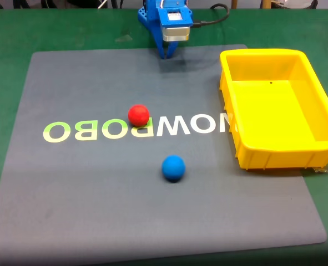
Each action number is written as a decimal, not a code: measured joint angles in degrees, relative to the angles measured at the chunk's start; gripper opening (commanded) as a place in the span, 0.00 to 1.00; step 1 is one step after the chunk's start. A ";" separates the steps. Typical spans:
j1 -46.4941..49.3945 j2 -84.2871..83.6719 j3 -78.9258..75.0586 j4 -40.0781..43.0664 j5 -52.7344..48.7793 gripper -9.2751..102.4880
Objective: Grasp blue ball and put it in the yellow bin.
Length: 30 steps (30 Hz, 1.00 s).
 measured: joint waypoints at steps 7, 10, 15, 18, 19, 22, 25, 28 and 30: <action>0.00 0.00 0.00 0.00 0.00 0.08; 0.00 0.00 0.00 0.00 0.00 0.08; 0.00 0.00 0.00 0.00 0.00 0.08; 0.00 0.00 0.00 0.00 0.00 0.08; 0.00 0.00 0.00 0.00 0.00 0.08; 0.00 0.00 0.00 0.00 0.00 0.08; 0.00 0.00 0.00 0.00 0.00 0.08; 0.00 0.00 0.00 0.00 0.00 0.08; 0.00 0.00 0.00 0.00 0.00 0.14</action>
